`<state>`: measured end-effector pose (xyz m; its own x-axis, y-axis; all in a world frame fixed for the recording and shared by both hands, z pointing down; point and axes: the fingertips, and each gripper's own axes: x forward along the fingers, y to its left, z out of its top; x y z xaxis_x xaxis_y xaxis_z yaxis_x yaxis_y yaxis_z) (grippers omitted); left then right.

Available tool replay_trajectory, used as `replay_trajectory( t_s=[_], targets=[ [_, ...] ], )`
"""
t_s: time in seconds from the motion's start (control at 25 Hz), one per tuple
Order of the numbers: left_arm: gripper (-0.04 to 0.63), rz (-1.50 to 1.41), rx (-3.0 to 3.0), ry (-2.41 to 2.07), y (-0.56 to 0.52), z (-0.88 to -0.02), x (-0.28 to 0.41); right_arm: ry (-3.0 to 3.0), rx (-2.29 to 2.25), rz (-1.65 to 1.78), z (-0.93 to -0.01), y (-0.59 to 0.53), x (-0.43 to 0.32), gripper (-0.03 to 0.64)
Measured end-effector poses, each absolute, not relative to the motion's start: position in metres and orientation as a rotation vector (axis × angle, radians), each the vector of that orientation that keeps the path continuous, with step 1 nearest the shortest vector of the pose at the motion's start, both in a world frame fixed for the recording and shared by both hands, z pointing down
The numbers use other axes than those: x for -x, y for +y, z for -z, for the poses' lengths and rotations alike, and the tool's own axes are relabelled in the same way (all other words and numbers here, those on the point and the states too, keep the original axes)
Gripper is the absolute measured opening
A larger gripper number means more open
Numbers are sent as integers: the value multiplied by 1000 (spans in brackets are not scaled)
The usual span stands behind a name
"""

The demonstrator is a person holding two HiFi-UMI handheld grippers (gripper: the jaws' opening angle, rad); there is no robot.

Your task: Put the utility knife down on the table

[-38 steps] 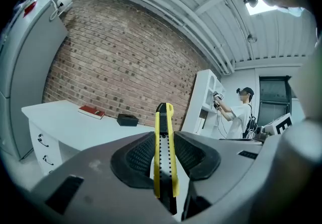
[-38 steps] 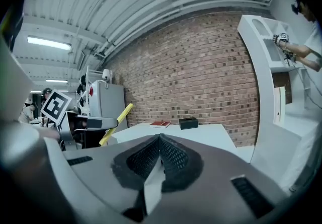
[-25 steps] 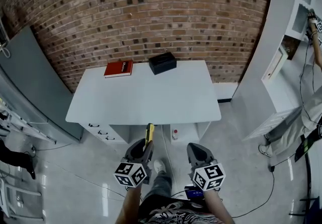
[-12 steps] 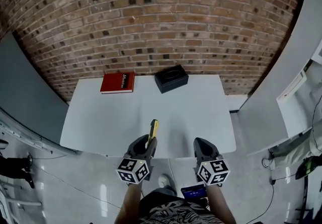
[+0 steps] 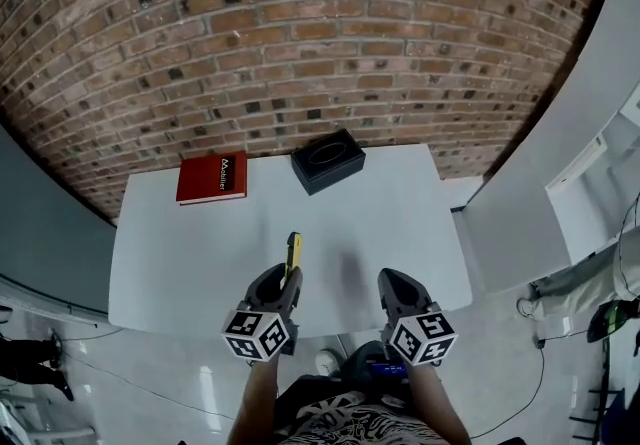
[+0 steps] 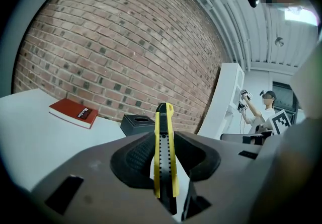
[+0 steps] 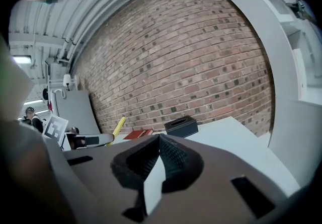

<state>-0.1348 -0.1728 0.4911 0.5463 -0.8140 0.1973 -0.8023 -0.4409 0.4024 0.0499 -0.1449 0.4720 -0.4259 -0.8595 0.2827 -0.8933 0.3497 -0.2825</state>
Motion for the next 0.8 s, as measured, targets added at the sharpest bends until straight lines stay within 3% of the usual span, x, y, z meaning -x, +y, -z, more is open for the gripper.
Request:
replay_trajectory(
  t_s=[0.8],
  targets=[
    [123,-53,-2320,-1235,-184,-524,98,-2394,-1628,-592,-503,-143,-79,0]
  ],
)
